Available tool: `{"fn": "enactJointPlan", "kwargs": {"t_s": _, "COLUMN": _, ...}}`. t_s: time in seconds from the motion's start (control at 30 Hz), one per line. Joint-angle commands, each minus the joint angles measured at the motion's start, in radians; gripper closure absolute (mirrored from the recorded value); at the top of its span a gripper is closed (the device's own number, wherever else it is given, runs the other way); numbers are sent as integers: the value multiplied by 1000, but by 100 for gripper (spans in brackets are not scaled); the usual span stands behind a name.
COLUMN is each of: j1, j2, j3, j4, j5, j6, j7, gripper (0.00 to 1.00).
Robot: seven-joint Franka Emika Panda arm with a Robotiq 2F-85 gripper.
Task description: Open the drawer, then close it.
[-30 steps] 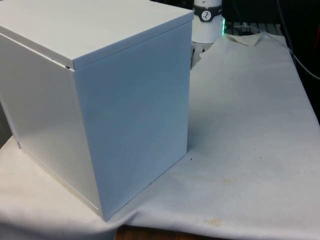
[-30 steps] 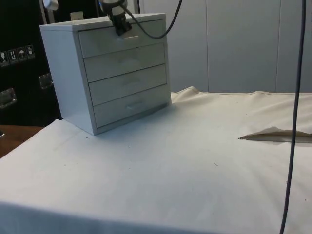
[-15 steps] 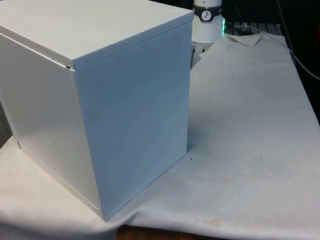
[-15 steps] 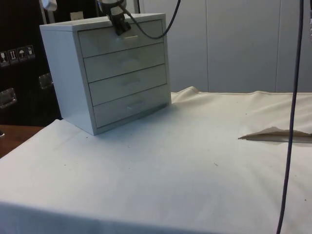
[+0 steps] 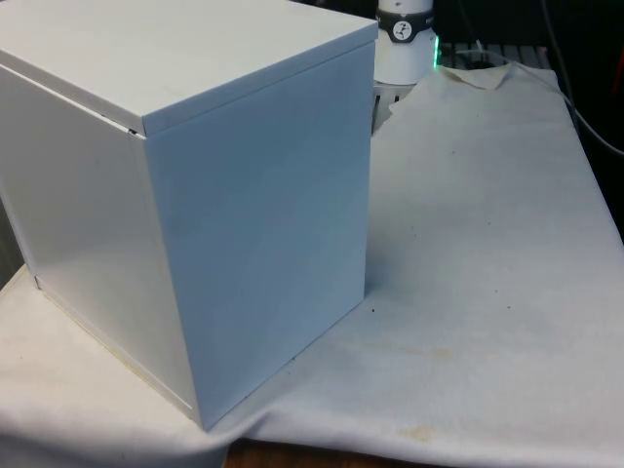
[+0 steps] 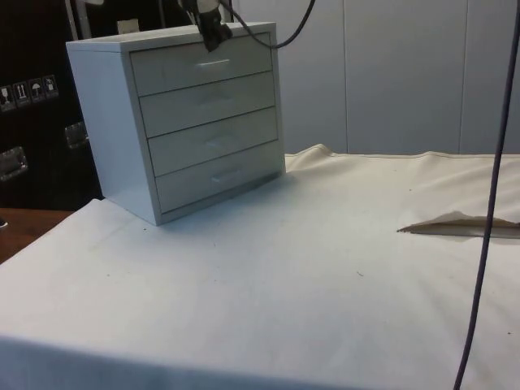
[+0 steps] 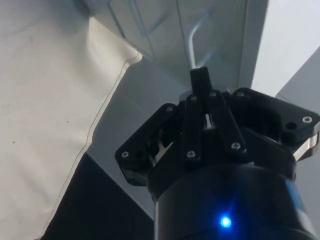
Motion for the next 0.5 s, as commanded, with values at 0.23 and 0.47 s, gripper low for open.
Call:
{"fn": "enactJointPlan", "kwargs": {"t_s": 0.23, "j1": 8, "j2": -67, "j3": 28, "j4": -36, "j5": -29, "j6": -53, "j7": 5, "gripper": 100}}
{"fn": "enactJointPlan", "kwargs": {"t_s": 0.47, "j1": 8, "j2": -137, "j3": 70, "j4": -70, "j5": -39, "j6": -120, "j7": 2, "gripper": 100}}
